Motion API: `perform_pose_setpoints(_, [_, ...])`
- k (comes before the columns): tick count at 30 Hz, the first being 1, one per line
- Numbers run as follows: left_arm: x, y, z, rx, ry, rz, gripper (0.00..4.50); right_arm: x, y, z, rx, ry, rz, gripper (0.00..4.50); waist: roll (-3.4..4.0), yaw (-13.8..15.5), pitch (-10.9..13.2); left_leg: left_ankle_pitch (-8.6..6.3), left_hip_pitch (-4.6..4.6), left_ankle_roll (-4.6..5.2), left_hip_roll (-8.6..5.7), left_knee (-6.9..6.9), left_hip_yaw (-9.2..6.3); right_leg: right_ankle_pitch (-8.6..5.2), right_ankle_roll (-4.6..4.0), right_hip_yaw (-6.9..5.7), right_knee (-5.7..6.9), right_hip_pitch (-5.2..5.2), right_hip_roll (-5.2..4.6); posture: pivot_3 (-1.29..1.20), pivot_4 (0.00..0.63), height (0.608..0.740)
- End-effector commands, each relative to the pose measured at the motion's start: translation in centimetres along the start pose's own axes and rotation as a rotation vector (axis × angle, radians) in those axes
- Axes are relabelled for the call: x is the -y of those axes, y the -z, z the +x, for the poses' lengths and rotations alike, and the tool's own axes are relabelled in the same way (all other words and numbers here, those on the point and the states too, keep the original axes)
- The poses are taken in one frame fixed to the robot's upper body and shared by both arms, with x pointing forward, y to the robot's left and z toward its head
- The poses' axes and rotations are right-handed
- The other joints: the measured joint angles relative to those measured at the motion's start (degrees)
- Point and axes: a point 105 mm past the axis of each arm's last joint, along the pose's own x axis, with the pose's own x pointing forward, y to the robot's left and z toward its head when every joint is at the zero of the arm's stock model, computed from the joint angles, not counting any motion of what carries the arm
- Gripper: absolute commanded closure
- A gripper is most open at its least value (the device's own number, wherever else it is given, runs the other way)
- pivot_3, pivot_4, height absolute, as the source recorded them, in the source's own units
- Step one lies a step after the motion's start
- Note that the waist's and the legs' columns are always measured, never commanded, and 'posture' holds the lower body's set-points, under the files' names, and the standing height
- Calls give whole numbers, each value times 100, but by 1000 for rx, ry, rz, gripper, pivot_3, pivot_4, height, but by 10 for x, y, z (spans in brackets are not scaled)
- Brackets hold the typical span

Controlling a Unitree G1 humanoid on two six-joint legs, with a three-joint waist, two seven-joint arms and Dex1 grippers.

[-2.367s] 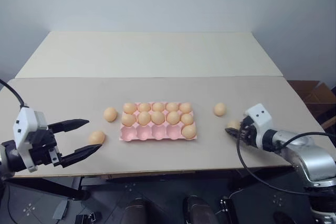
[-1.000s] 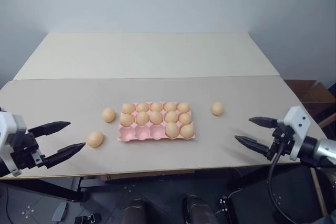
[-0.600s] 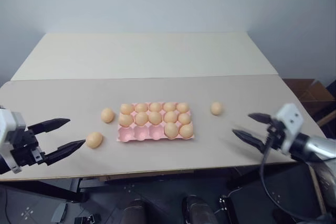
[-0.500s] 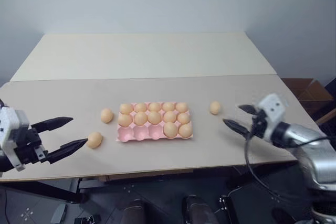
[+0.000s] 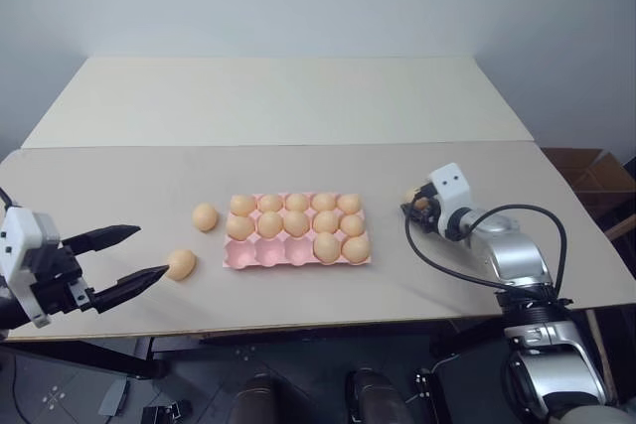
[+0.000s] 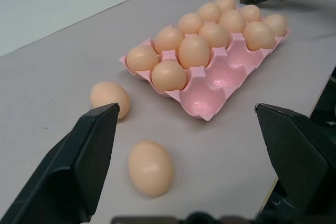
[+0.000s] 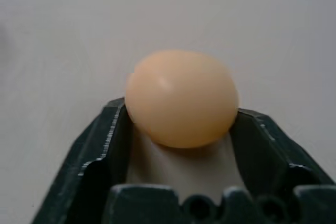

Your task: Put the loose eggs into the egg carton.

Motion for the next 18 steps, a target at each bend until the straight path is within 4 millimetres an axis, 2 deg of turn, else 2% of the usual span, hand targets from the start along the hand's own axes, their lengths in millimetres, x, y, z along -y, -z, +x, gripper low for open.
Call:
perform_pose_setpoints(1, [1, -11, -4, 19, -16, 62, 0, -4, -32, -12, 129, -7, -46, 2267, 1, 0, 0, 1, 1, -1, 0, 0, 0, 0, 0, 1, 3, 0, 0, 0, 150, 740])
perform_pose_setpoints(6, [3, -10, -5, 14, -12, 61, 0, -30, -61, -32, 236, -75, -113, 2267, 2, -11, 0, 1, 5, -1, 3, 0, 0, -1, 0, 1, 9, -1, 3, 0, 150, 740])
perform_pose_setpoints(8, [3, -10, -6, 11, -10, 61, 0, -51, -76, -44, 286, -152, -138, 2267, 2, -16, 0, 1, 5, -1, 4, 0, 0, -1, 0, 1, 9, -2, 3, 0, 150, 740])
perform_pose_setpoints(10, [3, -11, -7, 8, -6, 61, 0, -81, -87, -57, 325, -266, -163, 2267, 2, -22, 0, 1, 5, -1, 5, 0, 1, -1, -1, 1, 10, -3, 3, 0, 150, 740])
perform_pose_setpoints(14, [4, -11, -6, 5, 1, 60, 0, -143, -91, -73, 360, -482, -213, 2267, 2, -20, -1, 1, 11, -1, 12, 0, -2, -4, -6, -2, 16, -2, 10, 0, 150, 740])
perform_pose_setpoints(18, [4, -12, -5, 3, 5, 60, 0, -175, -88, -72, 341, -559, -248, 2267, 1, -6, -1, 4, 12, -6, 8, 0, -1, -4, -9, -2, 17, -1, 4, 0, 150, 740])
